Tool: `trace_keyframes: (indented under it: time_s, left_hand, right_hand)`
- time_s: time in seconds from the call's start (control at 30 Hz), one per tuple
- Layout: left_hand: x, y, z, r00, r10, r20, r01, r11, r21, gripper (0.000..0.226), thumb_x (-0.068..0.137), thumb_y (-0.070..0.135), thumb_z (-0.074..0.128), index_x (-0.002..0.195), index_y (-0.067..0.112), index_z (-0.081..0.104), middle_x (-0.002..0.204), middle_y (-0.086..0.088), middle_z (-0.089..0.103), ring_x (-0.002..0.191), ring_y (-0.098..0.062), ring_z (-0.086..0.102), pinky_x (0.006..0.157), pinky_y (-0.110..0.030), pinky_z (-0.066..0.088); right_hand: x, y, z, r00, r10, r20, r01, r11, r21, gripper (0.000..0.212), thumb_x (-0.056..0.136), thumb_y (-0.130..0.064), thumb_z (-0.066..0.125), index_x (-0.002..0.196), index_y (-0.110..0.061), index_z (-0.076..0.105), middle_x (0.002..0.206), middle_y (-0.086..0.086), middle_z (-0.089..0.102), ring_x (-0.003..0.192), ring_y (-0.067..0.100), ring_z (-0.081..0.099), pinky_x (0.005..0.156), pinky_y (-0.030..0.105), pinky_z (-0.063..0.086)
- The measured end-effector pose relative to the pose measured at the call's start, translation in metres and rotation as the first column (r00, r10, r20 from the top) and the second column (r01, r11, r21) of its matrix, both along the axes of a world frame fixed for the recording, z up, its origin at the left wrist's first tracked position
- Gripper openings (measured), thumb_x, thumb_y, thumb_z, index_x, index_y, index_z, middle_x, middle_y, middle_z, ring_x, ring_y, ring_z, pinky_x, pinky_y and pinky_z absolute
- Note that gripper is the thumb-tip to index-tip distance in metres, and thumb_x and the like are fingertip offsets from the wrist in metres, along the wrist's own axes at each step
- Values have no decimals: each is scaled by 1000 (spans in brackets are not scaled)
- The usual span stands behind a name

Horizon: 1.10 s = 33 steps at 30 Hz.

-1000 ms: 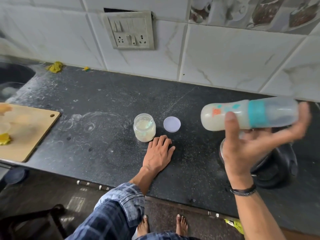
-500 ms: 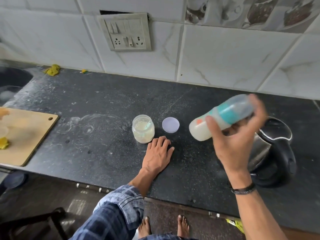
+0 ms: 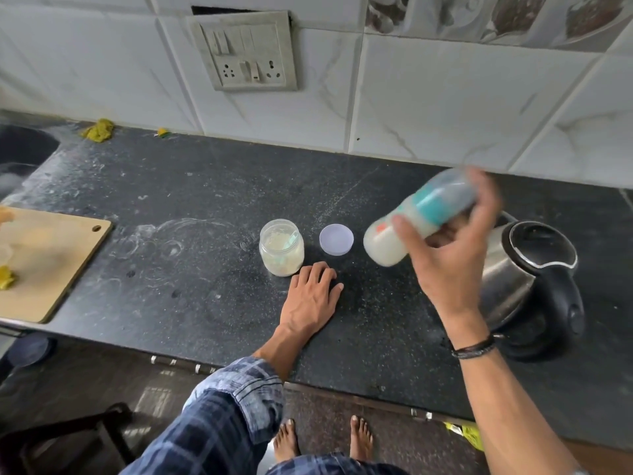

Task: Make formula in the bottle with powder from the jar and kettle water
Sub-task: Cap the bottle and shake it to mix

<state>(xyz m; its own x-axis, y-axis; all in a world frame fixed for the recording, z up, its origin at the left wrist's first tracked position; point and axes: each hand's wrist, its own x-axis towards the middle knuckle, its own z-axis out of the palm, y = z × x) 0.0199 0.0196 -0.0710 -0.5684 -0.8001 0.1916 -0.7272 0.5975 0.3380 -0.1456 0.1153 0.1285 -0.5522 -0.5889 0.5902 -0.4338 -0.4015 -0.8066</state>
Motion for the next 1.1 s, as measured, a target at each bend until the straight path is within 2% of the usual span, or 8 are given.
trace_keyframes:
  time_s: [0.1,0.2,0.33,0.47,0.63,0.77,0.9,1.1]
  left_hand:
    - [0,0,-1,1000,-3,-14,2,1000,-4,32,106,46,45,120,20,57,129,1,54,109,-24,51,92,-41,44]
    - [-1,-1,-1,1000,4,-9,-4,1000,-26,31,105,45,46,119,20,58,128,0,55,108,-25,51,91,-42,45]
    - [-1,0,-3,1000,3,-19,-3,1000,-31,30,105,45,47,119,20,58,127,1,55,107,-24,51,90,-41,44]
    - [-2,-1,-3,1000,7,-1,-7,1000,-25,31,105,46,44,119,21,57,128,1,54,107,-24,51,91,-41,45]
    - [0,0,-4,1000,4,-16,-4,1000,-20,31,105,46,45,120,21,57,128,1,54,108,-23,50,92,-41,44]
    - [-2,-2,-4,1000,9,3,-9,1000,-18,32,106,48,43,119,22,56,128,2,54,107,-23,50,92,-41,44]
    - [0,-1,-5,1000,5,-1,-5,1000,-16,32,106,47,43,120,22,56,129,2,54,108,-22,50,93,-40,44]
    - [-1,-2,-3,1000,0,17,0,1000,-9,33,106,48,42,121,22,56,129,2,53,109,-23,49,93,-41,43]
  right_hand:
    - [2,6,3,1000,-14,17,16,991,-135,90,90,-19,85,155,-9,24,144,-27,49,116,11,68,89,27,61]
    - [0,2,3,991,-121,-59,98,948,-304,92,94,-21,82,155,-1,16,156,4,34,135,24,57,97,38,61]
    - [9,2,-4,1000,-13,2,13,997,75,92,86,-32,88,156,-22,30,138,-28,53,111,13,70,86,45,65]
    - [9,2,-2,993,-73,94,90,975,-201,88,91,-24,86,154,-34,26,158,2,41,124,31,66,89,39,64]
    - [9,3,-11,999,-28,32,23,990,137,91,84,-32,89,153,-30,31,139,-18,56,113,15,70,89,52,63]
    - [4,4,-4,996,-90,22,92,964,-251,90,92,-17,85,156,-25,22,157,-8,42,131,31,62,93,44,63]
    - [3,1,-8,999,-48,26,46,997,56,89,85,-33,88,150,-28,27,142,-24,54,117,13,68,90,47,63]
    - [-5,5,2,987,-144,-67,117,945,-305,89,92,-19,84,153,-10,19,158,-2,37,139,23,53,102,37,58]
